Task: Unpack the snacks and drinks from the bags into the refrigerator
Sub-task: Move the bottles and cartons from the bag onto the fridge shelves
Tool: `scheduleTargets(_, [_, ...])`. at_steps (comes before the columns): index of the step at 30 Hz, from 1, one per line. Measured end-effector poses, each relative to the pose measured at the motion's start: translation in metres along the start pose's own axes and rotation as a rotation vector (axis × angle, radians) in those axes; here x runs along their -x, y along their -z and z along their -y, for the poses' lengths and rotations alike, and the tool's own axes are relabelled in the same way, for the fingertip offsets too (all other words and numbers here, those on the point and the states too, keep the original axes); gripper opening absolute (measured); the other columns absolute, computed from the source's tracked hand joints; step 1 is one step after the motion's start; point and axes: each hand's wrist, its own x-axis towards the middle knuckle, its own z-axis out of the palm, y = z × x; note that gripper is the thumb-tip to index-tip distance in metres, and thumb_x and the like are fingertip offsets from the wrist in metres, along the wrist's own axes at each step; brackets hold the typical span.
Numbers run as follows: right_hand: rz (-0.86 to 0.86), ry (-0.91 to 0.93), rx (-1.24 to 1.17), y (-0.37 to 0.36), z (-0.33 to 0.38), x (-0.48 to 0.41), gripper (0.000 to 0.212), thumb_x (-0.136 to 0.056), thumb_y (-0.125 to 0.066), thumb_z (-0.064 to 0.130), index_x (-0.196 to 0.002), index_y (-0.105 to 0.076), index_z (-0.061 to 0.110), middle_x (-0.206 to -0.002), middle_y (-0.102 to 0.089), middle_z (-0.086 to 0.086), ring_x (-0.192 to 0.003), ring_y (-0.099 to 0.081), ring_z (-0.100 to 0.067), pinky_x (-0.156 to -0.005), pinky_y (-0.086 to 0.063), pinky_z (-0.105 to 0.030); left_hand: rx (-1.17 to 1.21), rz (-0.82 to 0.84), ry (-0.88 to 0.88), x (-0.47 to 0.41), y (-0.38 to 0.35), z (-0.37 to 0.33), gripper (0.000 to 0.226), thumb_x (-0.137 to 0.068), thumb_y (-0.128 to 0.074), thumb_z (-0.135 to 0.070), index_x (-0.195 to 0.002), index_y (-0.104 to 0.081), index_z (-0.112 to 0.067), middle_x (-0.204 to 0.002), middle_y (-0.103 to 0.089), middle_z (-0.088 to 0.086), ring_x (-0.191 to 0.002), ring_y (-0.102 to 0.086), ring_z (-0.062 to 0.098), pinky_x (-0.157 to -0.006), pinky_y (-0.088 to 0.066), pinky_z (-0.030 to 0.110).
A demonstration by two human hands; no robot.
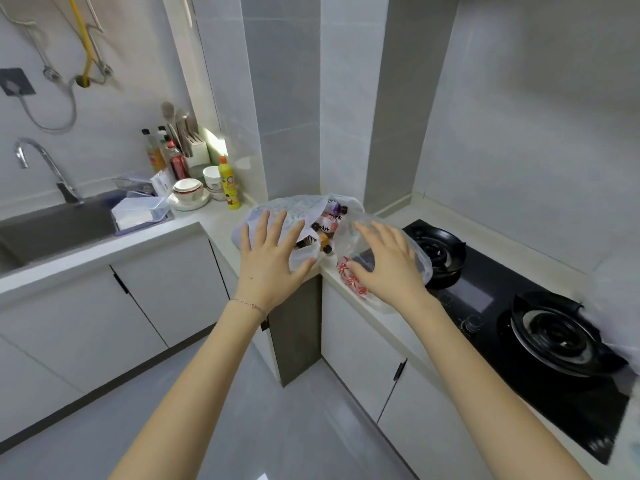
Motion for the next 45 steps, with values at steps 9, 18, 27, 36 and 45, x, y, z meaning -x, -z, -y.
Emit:
scheduleTargets(9, [0.011,-0.011,0.029,-0.033,-0.024,-0.086,0.072,-0.090,-0.056,0.049,-0.151,-0.021,0.034,-0.159,-0.019,0.002,-0.147,-0.008,-0.022,-0.118,-0.012,-0.045,0.065,0.057,0.007,-0.071,-0.070,0.027,0.075,-0.085,-0.023,-0.069,-0.147,-0.035,-0.030,-0.158,-0.026,0.005,-0.148,-0.012,0.031,-0.117,-0.001,0.052])
scheduleTargets(18, [0.020,0.016,-0.004,-0.062,-0.076,-0.206,0.067,-0.092,-0.056,0.045,-0.150,-0.026,0.029,-0.156,-0.024,0.001,-0.144,-0.011,-0.021,-0.116,-0.014,-0.042,0.019,0.104,0.038,-0.175,-0.150,0.048,0.079,-0.084,-0.019,-0.071,-0.148,-0.036,-0.028,-0.157,-0.028,0.005,-0.147,-0.016,0.031,-0.116,-0.005,0.056])
scheduleTargets(27, [0.154,0.042,-0.026,-0.103,-0.121,-0.295,0.066,-0.092,-0.055,0.045,-0.150,-0.028,0.026,-0.155,-0.027,0.000,-0.144,-0.016,-0.021,-0.115,-0.019,-0.042,0.033,0.221,0.123,-0.232,-0.216,0.062,0.081,-0.081,-0.015,-0.066,-0.149,-0.034,-0.026,-0.159,-0.023,0.006,-0.148,-0.011,0.032,-0.116,-0.006,0.057])
scheduleTargets(36, [0.346,-0.013,-0.076,-0.162,-0.133,-0.328,0.066,-0.092,-0.056,0.042,-0.150,-0.028,0.027,-0.153,-0.034,0.003,-0.142,-0.023,-0.021,-0.112,-0.024,-0.041,0.039,0.378,0.133,-0.247,-0.274,0.089,0.061,-0.093,-0.038,-0.056,-0.147,-0.037,-0.027,-0.158,-0.026,0.005,-0.148,-0.012,0.032,-0.116,-0.010,0.056])
scheduleTargets(45, [0.481,-0.121,-0.256,-0.223,-0.124,-0.351,0.058,-0.088,-0.062,0.030,-0.142,-0.040,0.025,-0.138,-0.050,-0.002,-0.126,-0.046,-0.023,-0.100,-0.044,-0.037,0.098,0.463,0.160,-0.250,-0.317,0.122,0.062,-0.093,-0.055,-0.046,-0.148,-0.033,-0.029,-0.159,-0.022,0.005,-0.148,-0.011,0.030,-0.117,-0.005,0.052])
